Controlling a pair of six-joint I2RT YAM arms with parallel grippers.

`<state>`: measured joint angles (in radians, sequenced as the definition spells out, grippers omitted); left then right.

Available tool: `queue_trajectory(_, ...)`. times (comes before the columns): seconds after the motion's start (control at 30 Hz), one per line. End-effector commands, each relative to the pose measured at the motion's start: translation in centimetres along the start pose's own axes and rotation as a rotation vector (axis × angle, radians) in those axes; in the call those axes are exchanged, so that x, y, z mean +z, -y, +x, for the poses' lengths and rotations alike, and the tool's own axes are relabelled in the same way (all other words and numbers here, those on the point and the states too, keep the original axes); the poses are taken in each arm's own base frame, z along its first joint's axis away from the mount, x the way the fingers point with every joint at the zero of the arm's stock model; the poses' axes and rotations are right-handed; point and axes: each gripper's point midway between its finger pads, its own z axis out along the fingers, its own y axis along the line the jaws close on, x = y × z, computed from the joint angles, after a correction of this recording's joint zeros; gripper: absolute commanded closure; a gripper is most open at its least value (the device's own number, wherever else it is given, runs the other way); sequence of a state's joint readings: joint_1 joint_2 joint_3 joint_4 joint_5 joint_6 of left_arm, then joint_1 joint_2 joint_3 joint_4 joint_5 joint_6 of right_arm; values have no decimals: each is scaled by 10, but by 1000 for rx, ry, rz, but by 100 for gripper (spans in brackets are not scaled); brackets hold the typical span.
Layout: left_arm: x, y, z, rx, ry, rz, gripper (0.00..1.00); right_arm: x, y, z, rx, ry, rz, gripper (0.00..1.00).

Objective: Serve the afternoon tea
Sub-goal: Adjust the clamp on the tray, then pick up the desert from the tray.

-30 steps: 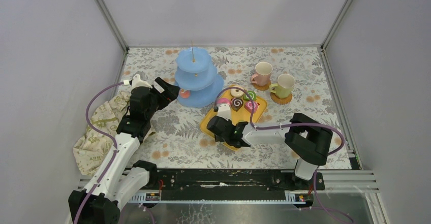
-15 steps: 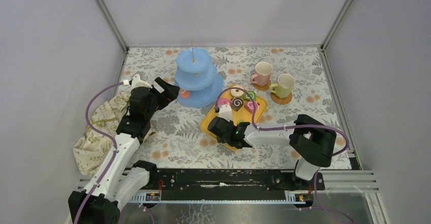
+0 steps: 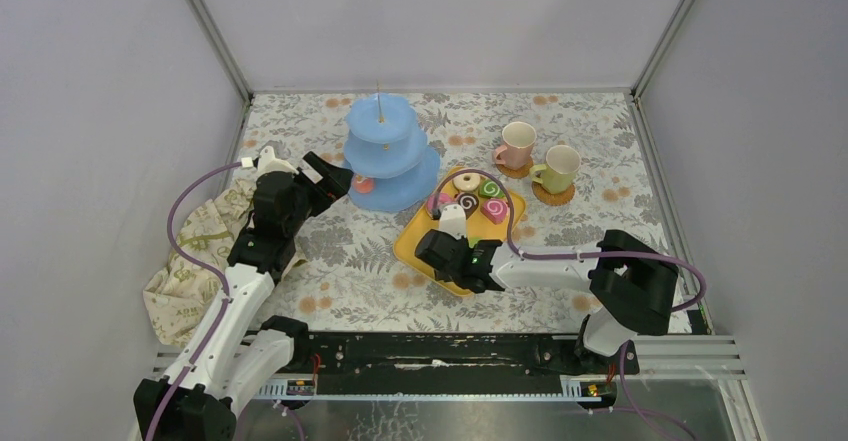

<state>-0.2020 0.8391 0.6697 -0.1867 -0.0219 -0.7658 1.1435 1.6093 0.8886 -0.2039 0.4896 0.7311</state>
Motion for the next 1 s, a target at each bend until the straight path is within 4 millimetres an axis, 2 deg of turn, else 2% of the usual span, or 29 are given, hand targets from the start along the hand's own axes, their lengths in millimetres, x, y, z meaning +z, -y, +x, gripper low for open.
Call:
queue_trajectory(0.0,-2,11,-7,8,32,54,0,-4,4,-16,25,53,42,62)
queue_trajectory(0.23,-3,13,-8,11,34,60,0,-5,16,-29,81,72,47,62)
queue_trajectory(0.43,-2,13,-7,8,28,60,0,-19,35,-41,148,102,34,62)
queue_trajectory(0.67,-1,13,-7,7,29,63,0,-33,54,-44,156,108,64,62)
queue_trajectory(0.97,-2,14,-6,5,25,67,0,-29,71,-44,171,94,99,62)
